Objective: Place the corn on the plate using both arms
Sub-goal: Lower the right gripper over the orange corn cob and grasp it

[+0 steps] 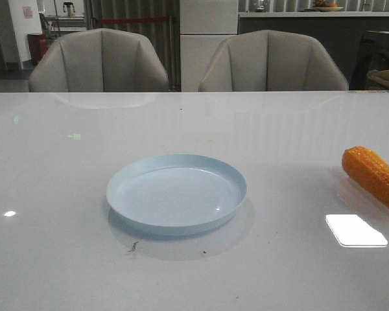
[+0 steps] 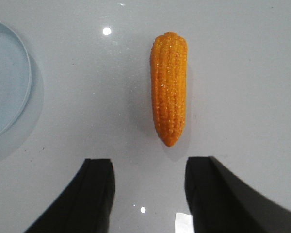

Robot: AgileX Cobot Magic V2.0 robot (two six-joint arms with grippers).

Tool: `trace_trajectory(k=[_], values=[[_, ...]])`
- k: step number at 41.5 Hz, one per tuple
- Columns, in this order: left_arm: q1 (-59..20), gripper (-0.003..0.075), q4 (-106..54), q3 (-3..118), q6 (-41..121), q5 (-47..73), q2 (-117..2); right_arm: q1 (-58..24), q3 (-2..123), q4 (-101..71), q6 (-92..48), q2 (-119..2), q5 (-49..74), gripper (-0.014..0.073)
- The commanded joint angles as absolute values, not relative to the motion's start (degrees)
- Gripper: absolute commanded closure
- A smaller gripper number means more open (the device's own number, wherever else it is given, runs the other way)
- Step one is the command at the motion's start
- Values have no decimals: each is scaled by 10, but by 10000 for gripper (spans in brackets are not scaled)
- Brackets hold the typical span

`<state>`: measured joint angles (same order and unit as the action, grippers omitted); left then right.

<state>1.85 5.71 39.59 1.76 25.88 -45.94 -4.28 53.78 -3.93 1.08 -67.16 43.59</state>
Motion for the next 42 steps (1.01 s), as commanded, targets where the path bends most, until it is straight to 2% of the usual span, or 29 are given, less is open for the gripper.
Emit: trace_trajectory(k=[1,14,20,35,42], values=[[19,298,52,412,10,209,-446,-43,606,-29,8,-712,410,143],[19,298,52,412,10,210,-446,-43,810,21,8,-920,518,141],[19,298,52,412,10,210,-446,-43,860,23,8,-996,538,141],[19,298,52,412,10,210,-446,-43,875,24,8,-1092,561,138],[19,298,52,412,10,210,-446,-43,873,27,8,-1103,580,92]])
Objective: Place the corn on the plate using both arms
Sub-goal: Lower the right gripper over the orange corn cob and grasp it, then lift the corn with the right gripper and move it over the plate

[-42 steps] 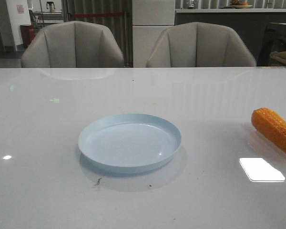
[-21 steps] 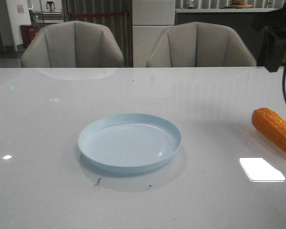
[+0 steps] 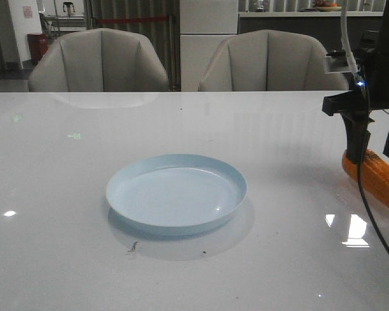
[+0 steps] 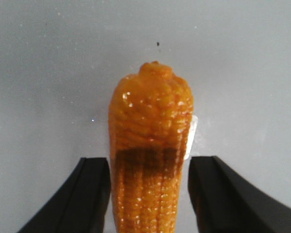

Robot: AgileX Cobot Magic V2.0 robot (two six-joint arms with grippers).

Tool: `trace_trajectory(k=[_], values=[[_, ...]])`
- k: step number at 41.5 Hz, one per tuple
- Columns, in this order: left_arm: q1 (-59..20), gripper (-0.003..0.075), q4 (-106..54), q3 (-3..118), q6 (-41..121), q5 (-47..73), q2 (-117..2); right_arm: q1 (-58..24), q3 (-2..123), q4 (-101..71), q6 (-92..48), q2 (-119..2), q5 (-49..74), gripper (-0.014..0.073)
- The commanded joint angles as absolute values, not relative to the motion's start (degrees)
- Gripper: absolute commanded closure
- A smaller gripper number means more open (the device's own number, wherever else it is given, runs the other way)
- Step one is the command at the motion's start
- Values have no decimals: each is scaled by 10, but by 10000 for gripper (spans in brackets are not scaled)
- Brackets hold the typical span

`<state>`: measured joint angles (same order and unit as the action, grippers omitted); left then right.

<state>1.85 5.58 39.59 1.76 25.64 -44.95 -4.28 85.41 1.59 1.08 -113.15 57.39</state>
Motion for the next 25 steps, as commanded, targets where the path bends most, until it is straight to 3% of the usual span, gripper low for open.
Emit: trace_trajectory(k=[1,25], values=[[19,298,52,412,10,210,-446,-43,873,27,8,-1103,581,89],[19,298,52,412,10,210,-446,-43,872,27,8,-1139,573,88]])
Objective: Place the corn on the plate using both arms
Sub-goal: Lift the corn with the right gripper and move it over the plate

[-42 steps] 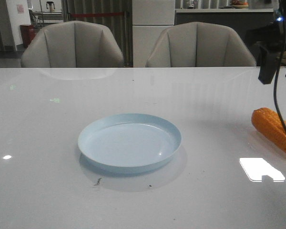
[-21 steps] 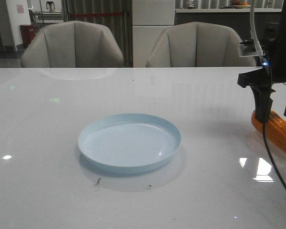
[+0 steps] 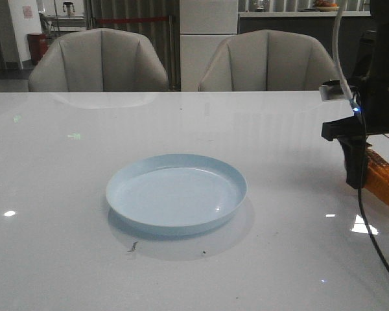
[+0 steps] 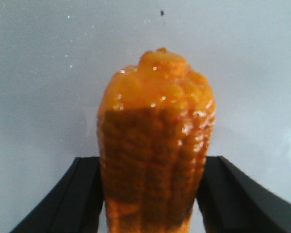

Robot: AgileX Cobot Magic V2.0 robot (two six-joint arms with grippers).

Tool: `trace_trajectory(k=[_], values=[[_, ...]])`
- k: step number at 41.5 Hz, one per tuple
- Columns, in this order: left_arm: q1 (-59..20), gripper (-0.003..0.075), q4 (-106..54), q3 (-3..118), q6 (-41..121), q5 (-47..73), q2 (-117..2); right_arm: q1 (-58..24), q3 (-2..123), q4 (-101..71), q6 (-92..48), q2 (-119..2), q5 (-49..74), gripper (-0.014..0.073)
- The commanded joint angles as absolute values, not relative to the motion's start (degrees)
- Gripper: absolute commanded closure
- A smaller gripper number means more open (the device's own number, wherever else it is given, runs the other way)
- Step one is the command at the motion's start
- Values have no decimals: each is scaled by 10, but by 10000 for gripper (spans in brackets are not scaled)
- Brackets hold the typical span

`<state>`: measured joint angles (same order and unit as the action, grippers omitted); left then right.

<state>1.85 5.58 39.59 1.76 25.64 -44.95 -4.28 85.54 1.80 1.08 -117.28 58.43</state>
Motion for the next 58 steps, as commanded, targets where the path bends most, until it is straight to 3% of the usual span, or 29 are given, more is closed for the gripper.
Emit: trace_trajectory(k=[1,12,26,38,58], values=[[19,298,52,412,10,210,-446,-43,872,27,8,-1139,571,89],[19,298,52,412,10,210,-446,-43,880,27,0,-1139,575,259],[19,298,52,412,10,208,-446,-71,999,-30,-53,-1139,623,256],[19,298,52,412,10,206,-446,-179,1112,-36,-53,-1139,651,256],[19,298,52,412,10,207,-446,-324,1120,-46,-53,-1196,655,256]])
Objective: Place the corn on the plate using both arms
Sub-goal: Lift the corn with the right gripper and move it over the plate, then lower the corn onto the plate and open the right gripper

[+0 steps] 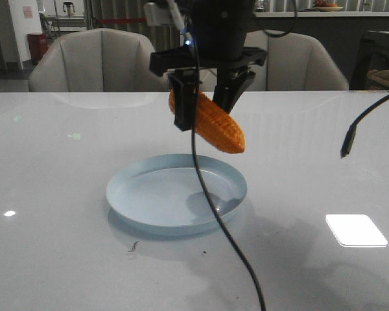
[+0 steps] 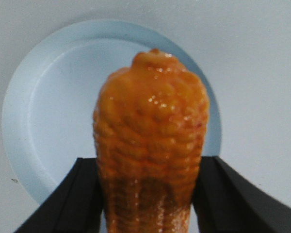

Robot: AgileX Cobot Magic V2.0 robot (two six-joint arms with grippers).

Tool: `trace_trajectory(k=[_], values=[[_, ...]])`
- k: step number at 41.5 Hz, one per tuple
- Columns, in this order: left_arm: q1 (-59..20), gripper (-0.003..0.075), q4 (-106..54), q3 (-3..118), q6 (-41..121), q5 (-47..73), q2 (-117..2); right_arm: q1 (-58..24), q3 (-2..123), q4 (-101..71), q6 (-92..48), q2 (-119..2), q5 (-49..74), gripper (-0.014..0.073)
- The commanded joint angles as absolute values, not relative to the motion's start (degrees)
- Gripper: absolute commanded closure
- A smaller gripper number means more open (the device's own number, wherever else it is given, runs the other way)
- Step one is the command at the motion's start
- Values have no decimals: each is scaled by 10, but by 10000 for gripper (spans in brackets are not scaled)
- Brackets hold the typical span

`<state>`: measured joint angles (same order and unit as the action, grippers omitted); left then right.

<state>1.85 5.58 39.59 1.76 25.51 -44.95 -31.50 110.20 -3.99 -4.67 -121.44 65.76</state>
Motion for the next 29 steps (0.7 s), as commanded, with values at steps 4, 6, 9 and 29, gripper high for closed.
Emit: trace_trajectory(k=[4,6,9,29], values=[[19,298,52,412,10,209,-446,-334,1120,-50,-53,-1215,658,256],[19,298,52,412,10,210,-446,-337,1120,-50,-53,-1225,658,256],[19,298,52,412,10,210,-446,-337,1120,-50,-53,-1237,659,256],[19,298,52,412,10,210,-446,-337,1121,-50,-53,-1253,657,25]])
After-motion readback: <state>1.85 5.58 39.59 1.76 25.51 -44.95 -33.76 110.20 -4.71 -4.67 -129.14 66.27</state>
